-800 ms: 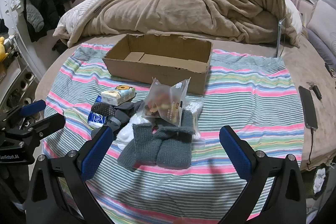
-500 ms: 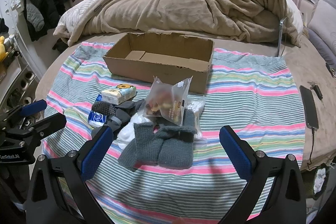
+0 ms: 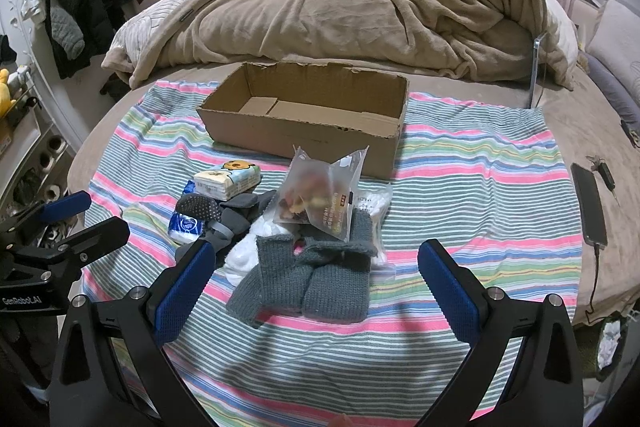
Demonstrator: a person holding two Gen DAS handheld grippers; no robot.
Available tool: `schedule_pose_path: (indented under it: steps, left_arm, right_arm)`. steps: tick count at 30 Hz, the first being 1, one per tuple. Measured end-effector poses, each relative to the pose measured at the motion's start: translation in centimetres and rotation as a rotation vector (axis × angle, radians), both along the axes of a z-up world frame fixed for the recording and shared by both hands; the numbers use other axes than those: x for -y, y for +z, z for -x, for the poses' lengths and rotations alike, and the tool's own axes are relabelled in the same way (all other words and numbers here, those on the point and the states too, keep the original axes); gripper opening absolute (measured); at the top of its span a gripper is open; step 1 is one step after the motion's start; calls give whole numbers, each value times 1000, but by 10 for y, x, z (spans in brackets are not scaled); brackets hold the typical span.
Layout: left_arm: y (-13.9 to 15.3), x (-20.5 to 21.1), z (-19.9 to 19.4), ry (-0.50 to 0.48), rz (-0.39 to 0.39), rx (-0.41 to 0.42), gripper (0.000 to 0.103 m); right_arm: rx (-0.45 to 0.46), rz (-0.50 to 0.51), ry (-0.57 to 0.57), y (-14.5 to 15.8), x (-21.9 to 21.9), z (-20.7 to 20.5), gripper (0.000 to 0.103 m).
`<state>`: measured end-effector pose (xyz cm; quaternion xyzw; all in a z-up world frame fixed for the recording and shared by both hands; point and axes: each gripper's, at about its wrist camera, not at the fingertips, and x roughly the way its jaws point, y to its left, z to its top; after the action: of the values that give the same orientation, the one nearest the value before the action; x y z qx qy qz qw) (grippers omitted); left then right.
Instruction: Organize objects
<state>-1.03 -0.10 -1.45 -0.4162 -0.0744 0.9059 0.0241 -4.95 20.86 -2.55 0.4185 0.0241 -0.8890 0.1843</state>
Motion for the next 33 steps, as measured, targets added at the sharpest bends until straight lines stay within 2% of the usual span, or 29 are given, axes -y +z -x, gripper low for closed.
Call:
schedule_pose_path:
  steps: [33]
  left_arm:
    - [-6,2,7,-2,-14,25,102]
  right_arm:
    - [5,5,8,0,2,3,103]
